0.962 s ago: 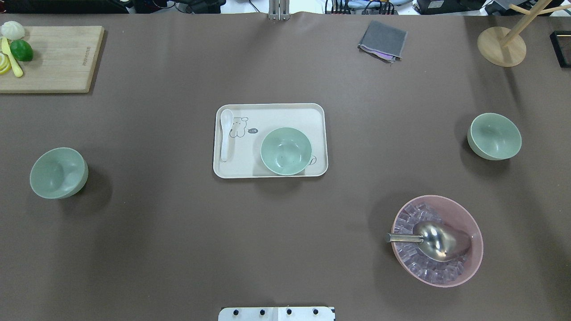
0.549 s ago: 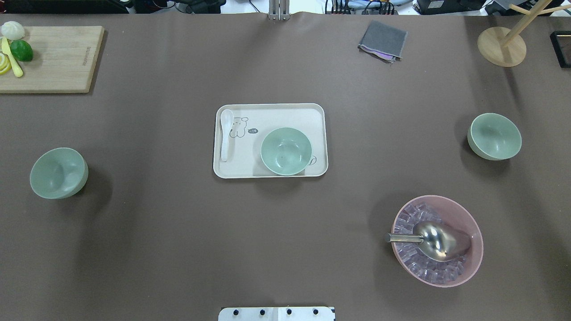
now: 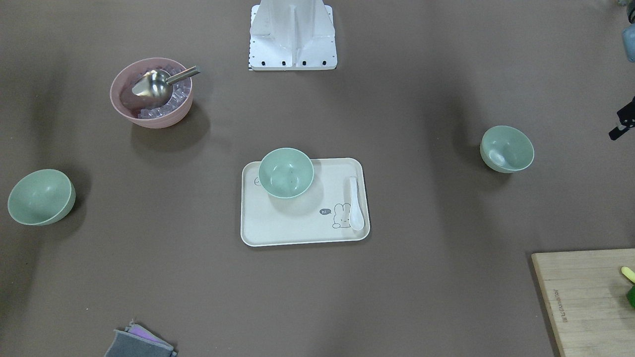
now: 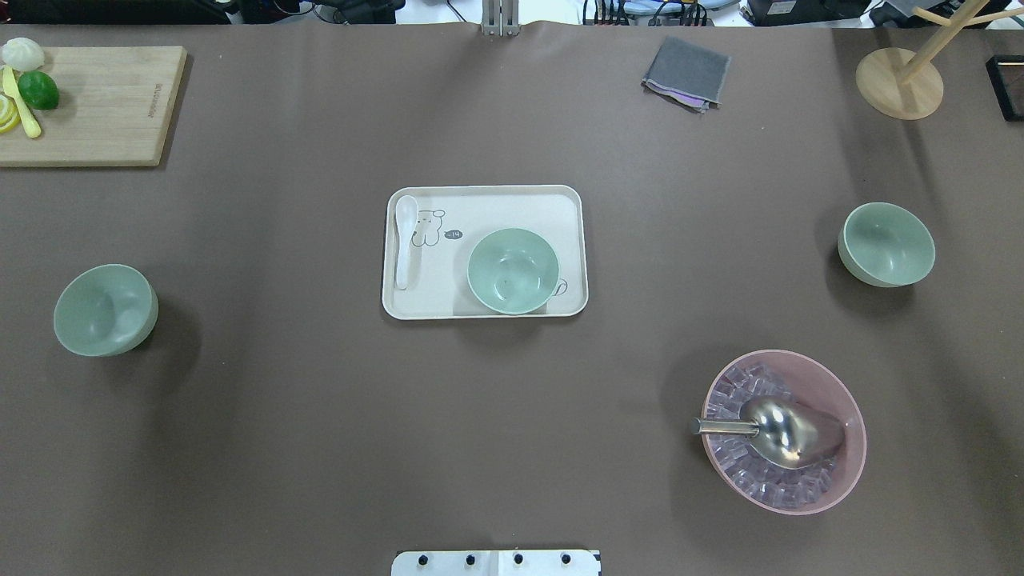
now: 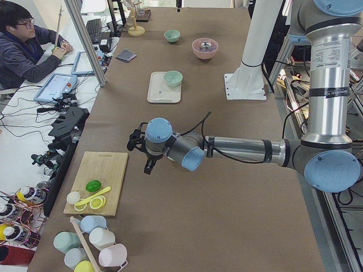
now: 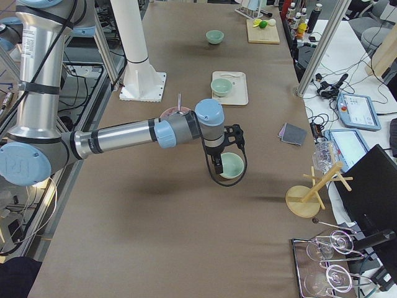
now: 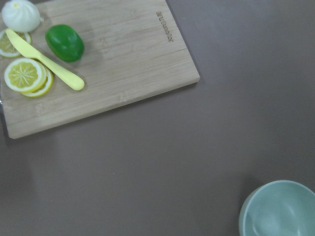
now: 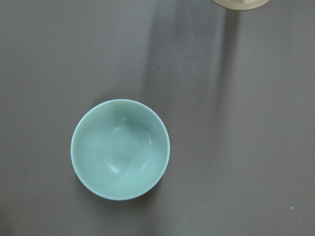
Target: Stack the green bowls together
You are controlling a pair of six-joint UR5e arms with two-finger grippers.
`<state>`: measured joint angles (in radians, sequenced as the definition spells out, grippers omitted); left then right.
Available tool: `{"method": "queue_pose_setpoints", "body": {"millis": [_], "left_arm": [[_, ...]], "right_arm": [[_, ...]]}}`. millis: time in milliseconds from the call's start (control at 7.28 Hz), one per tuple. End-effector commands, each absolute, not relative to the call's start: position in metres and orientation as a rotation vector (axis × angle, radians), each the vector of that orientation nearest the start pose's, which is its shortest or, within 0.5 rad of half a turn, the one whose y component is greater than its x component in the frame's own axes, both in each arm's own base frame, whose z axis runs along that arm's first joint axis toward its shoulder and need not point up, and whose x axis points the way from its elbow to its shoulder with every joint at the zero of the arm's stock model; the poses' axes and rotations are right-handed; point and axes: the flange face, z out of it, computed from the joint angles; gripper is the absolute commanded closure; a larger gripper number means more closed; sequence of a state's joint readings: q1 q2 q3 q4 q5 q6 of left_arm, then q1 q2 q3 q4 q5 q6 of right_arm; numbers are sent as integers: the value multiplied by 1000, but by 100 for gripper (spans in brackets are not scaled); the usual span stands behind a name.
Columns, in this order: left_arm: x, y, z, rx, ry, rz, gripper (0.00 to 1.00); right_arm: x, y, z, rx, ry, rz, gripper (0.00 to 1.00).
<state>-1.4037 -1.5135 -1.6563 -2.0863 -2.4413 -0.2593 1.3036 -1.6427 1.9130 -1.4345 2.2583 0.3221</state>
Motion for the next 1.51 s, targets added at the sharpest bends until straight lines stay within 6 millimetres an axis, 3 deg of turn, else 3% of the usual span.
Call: {"method": "queue_pose_setpoints", "body": {"millis": [0, 137, 275, 412, 824, 1374], "left_arm": [[98, -486, 576, 286, 890, 92, 2], [142, -480, 573, 274, 881, 37, 3], [170, -472, 575, 262, 864, 49, 5], [182, -470, 576, 268, 841, 54, 10], [195, -458, 582, 256, 845, 88, 38], [182, -433, 602, 261, 857, 105, 59]], "right_arm": [[-102, -489, 514, 157, -707, -52, 2], [-107, -489, 514, 158, -703, -56, 2], [-107, -489, 514, 160, -703, -55, 2], [-107, -489, 513, 164, -704, -57, 2], [-108, -488, 513, 173, -710, -62, 1], [-108, -488, 513, 174, -709, -63, 1]]}}
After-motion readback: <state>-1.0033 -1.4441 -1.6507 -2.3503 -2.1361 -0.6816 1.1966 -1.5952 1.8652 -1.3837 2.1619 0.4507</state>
